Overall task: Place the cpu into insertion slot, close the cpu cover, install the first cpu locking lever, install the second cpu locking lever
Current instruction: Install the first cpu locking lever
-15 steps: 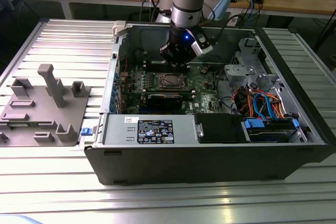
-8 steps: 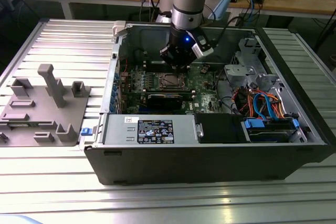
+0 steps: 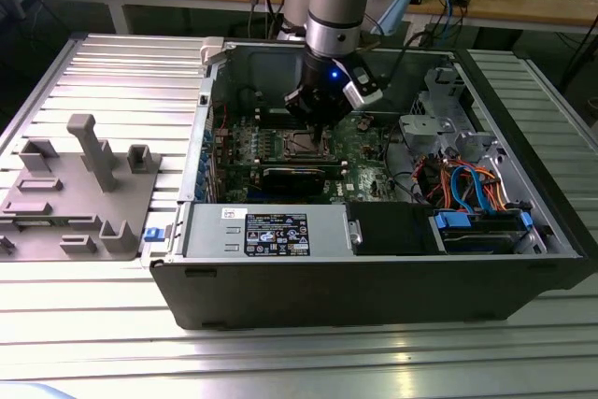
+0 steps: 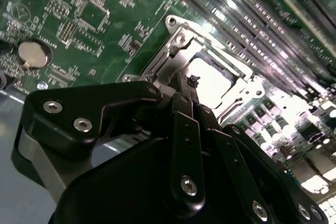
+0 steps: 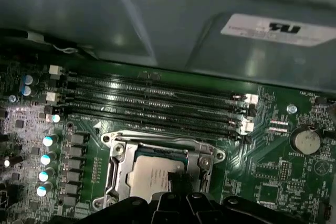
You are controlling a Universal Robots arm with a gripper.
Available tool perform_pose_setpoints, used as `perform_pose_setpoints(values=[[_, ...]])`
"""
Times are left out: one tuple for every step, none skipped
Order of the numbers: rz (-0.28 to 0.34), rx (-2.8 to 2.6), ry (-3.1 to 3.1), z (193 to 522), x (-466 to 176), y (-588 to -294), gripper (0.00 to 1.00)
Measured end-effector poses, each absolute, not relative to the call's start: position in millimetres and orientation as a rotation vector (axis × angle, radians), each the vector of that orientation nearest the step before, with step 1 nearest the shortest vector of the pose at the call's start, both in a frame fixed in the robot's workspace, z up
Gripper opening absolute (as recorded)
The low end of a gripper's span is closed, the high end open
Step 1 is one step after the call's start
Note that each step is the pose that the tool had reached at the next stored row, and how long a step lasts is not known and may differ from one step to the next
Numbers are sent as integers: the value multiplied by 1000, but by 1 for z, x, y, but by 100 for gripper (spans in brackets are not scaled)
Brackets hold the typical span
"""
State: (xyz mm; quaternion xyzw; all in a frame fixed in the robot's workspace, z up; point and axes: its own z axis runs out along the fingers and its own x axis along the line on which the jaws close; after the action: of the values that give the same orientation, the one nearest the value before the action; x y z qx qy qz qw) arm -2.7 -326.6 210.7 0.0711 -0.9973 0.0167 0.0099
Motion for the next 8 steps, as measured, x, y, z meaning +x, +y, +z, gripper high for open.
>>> perform_pose_setpoints(values=[[53,222,-3113,211,-3,-327,11],[52,221,-3113,213,-3,-327,11],[52,222,-3113,214,-3,-327,11],[52,222,-3113,216,-3,-327,11],[52,222,-3113,218,-3,-327,11],[52,222,-3113,220,-3,-327,11],[52,222,-3113,222,-3,-327,11],[52,222,-3113,224,-3,-327,11]])
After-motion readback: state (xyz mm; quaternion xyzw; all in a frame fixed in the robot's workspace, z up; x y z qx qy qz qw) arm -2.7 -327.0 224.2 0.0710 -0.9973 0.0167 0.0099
